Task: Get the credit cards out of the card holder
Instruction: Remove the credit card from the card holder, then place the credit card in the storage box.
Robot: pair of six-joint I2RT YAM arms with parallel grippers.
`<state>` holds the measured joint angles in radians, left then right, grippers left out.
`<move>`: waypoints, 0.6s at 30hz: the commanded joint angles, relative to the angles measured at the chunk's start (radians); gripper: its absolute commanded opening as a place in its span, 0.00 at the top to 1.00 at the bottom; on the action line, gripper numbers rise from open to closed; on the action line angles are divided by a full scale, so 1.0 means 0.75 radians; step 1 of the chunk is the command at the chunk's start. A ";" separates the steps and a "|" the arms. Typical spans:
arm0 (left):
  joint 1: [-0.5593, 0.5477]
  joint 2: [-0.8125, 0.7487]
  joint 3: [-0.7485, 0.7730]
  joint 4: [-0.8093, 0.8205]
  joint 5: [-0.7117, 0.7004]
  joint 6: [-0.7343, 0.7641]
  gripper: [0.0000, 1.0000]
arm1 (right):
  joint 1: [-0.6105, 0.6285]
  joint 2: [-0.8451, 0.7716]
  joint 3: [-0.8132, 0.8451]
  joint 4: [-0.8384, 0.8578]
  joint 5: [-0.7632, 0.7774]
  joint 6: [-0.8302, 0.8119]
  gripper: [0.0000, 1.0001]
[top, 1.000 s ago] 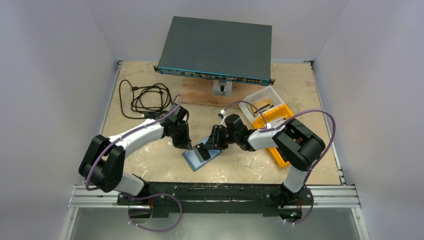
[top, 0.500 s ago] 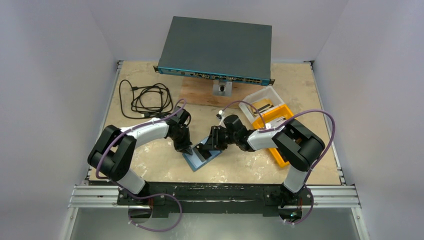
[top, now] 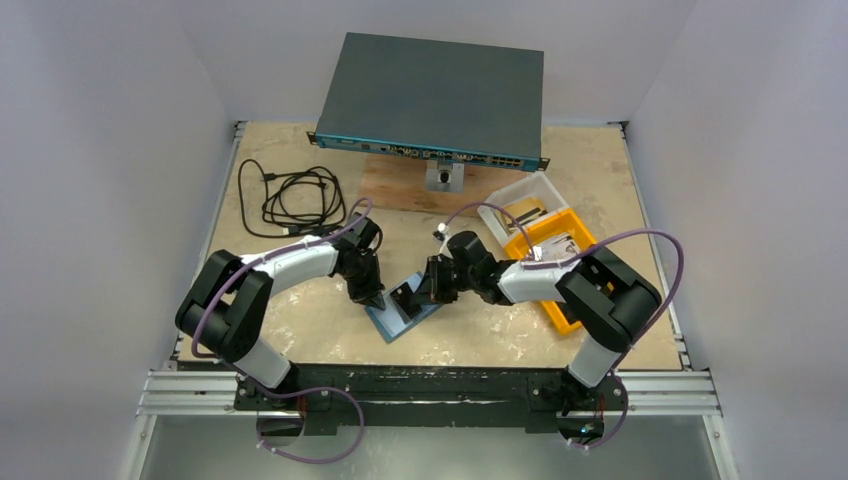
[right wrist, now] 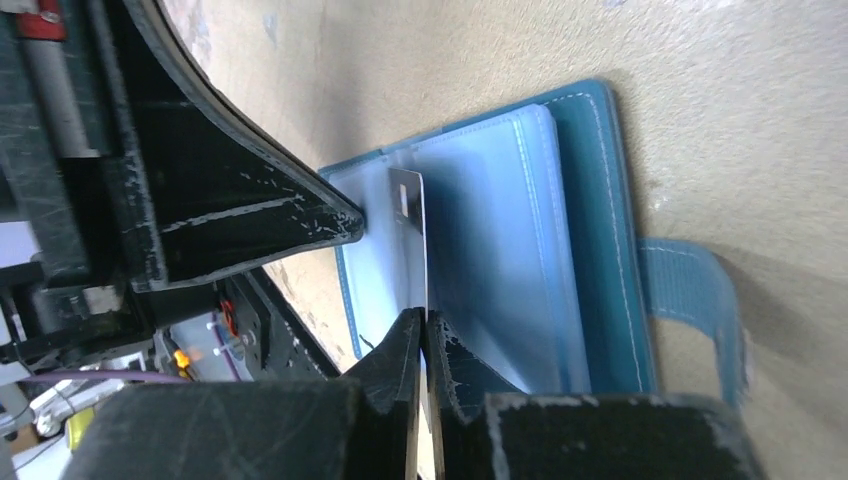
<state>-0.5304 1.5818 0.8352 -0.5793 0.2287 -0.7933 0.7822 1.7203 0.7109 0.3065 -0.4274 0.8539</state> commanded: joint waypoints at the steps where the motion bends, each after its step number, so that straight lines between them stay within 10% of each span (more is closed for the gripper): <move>1: -0.009 0.045 -0.072 0.008 -0.146 0.010 1.00 | -0.039 -0.139 -0.053 -0.146 0.191 -0.006 1.00; 18: -0.009 -0.220 0.036 -0.030 -0.084 0.065 0.96 | -0.069 -0.483 -0.039 -0.292 0.294 0.021 1.00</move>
<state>-0.5354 1.5078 0.8116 -0.5732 0.1848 -0.7792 0.7319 1.4368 0.6689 0.1268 -0.2687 0.8558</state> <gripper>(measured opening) 0.006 0.004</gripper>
